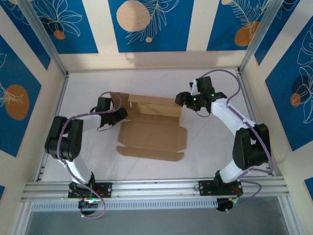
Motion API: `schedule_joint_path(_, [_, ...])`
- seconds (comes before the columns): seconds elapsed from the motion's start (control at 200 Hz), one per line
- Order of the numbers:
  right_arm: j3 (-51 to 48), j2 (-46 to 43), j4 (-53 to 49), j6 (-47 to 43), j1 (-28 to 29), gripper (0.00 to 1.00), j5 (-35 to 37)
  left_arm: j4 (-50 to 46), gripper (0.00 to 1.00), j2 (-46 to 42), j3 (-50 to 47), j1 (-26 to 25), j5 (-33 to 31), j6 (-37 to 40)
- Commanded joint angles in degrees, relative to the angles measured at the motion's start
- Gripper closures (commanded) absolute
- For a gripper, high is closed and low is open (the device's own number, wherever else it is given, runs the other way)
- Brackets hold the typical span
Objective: Fold the paper box
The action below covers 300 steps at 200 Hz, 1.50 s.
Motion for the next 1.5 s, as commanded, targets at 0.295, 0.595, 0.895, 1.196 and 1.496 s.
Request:
schedule_joint_path(0.295, [-0.54, 0.57, -4.29, -1.51, 1.32, 0.34, -0.37, 16.87, 0.56, 8.16, 0.29, -1.76, 9.50, -2.92])
schedule_joint_path(0.595, [-0.62, 1.24, -4.16, -1.18, 1.56, 0.34, -0.95, 29.64, 0.56, 4.63, -5.56, -1.96, 13.23, -8.30])
schedule_joint_path(0.895, [-0.69, 1.48, -4.23, -1.10, 1.88, 0.34, -1.25, 32.20, 0.57, 4.67, -5.40, -2.84, 14.81, -9.43])
schedule_joint_path(1.196, [-0.71, 1.89, -4.17, -0.67, 2.14, 0.34, -1.30, 30.08, 0.58, 9.79, -3.35, -3.41, 16.03, -9.85])
schedule_joint_path(1.496, [-0.79, 1.59, -5.02, -1.39, 2.38, 0.34, 0.30, 5.74, 0.56, 7.24, 0.85, -6.68, 0.47, -0.69])
